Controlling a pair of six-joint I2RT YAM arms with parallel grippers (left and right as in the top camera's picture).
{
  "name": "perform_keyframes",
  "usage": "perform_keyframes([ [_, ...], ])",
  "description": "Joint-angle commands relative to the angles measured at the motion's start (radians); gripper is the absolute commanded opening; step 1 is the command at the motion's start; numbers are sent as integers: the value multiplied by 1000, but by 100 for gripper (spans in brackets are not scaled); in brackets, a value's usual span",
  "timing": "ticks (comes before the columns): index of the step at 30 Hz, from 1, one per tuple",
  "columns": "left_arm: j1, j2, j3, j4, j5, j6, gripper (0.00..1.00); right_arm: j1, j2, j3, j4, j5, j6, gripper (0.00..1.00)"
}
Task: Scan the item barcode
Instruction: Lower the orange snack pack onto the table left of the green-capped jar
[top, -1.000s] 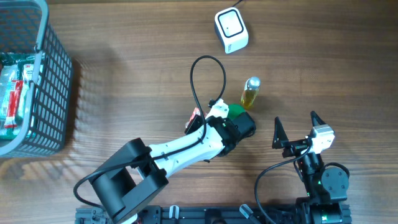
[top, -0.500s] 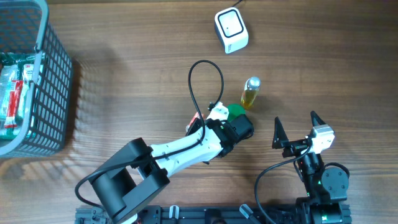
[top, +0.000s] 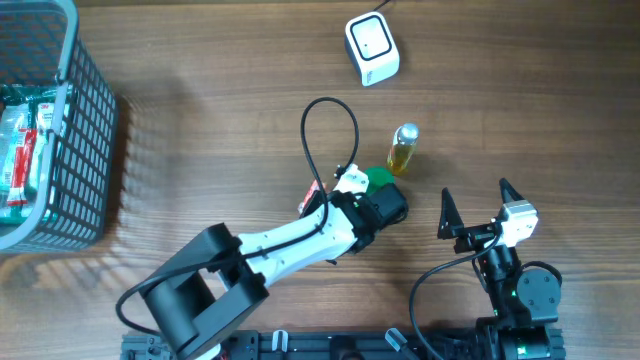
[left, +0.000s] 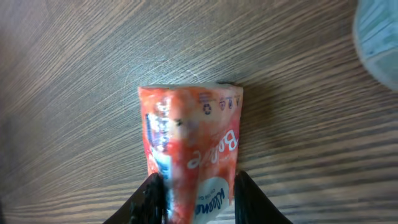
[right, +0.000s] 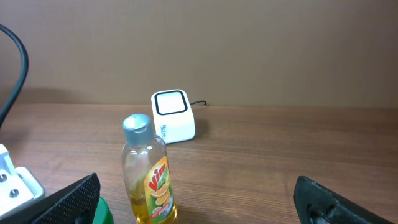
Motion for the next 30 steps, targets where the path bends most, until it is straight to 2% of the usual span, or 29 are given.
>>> perform_keyframes([
  [1, -3, -63, -7, 11, 52, -26, 28, -5, -5, -1, 3, 2, -3, 100],
  [7, -3, -67, -7, 34, 147, -26, 28, -5, -5, -1, 3, 2, -3, 100],
  [12, -3, -71, -6, 53, 153, -26, 26, -5, -5, -1, 3, 2, -3, 100],
  [17, 23, -140, 16, 54, 148, -26, 32, -5, -5, -1, 3, 2, -3, 100],
  [21, 61, -197, 18, 63, 146, -26, 43, -5, -5, -1, 3, 2, -3, 100],
  [23, 79, -208, 18, 63, 147, -26, 54, -5, -5, -1, 3, 2, -3, 100],
  [25, 100, -209, 17, 62, 161, -26, 72, -5, -5, -1, 3, 2, -3, 100],
  [26, 109, -207, 17, 62, 175, -26, 76, -5, -5, -1, 3, 2, -3, 100],
  [28, 126, -204, 17, 62, 215, -26, 83, -5, -5, -1, 3, 2, -3, 100],
  [30, 148, -202, 17, 62, 258, -26, 83, -5, -5, -1, 3, 2, -3, 100],
])
